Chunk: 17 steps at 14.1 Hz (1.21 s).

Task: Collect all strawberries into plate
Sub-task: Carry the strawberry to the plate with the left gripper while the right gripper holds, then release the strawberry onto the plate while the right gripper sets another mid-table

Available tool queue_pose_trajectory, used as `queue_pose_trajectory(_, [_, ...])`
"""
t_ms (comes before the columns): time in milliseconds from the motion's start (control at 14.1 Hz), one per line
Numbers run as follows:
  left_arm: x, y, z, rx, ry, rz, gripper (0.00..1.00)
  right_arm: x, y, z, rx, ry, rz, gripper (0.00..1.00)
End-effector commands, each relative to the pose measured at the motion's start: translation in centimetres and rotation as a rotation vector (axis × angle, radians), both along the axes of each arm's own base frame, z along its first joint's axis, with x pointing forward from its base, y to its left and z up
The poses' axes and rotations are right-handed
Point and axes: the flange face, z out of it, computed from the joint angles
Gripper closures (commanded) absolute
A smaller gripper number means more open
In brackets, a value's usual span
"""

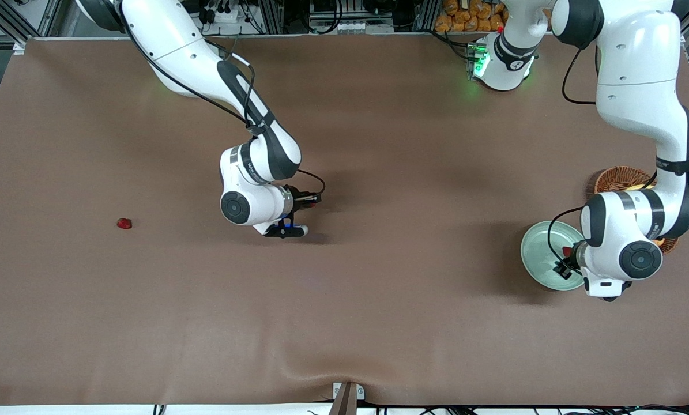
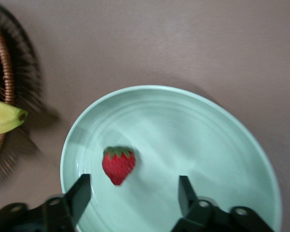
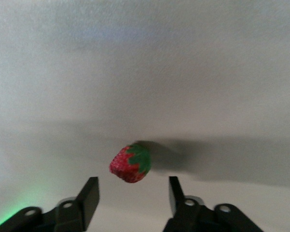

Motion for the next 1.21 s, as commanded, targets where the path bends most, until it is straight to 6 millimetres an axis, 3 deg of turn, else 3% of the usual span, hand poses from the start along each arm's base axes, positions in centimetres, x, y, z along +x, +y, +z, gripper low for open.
queue_pose_trajectory(0, [-0.6, -4.9, 5.3, -0.033, -0.015, -0.106, 0.00, 1.5, -1.4, 1.6, 0.011, -0.023, -0.024, 0.00])
queue_pose_trajectory(142, [-1.3, -11.9, 7.0, -0.054, -0.027, -0.173, 0.00, 3.2, -3.7, 3.7, 0.000, -0.072, -0.015, 0.00])
queue_pose_trajectory(284, [-2.5, -18.3, 7.6, -0.051, -0.017, -0.237, 0.00, 5.4, -7.3, 7.0, -0.029, -0.141, -0.009, 0.00])
queue_pose_trajectory(426, [-4.2, -24.9, 8.3, -0.067, -0.031, -0.284, 0.00, 6.9, -12.4, 9.4, -0.070, -0.133, -0.021, 0.00])
queue_pose_trajectory(497, [-5.4, -28.8, 8.6, -0.074, -0.044, -0.294, 0.00, 7.6, -16.0, 10.0, -0.094, -0.112, -0.040, 0.00])
queue_pose_trajectory(710, [-9.4, -38.9, 8.9, -0.112, -0.066, -0.290, 0.00, 8.7, -25.9, 10.4, -0.105, -0.057, -0.073, 0.00])
queue_pose_trajectory(851, [-13.2, -45.3, 8.9, -0.133, -0.072, -0.334, 0.00, 9.0, -32.7, 10.1, -0.103, -0.049, -0.113, 0.00])
queue_pose_trajectory(993, [-15.6, -49.9, 9.8, -0.162, -0.103, -0.402, 0.00, 8.9, -38.4, 9.3, -0.170, -0.057, -0.097, 0.00])
queue_pose_trajectory(1135, [-17.3, -53.8, 9.7, -0.219, -0.163, -0.455, 0.00, 8.6, -41.9, 8.5, -0.260, -0.049, -0.066, 0.00])
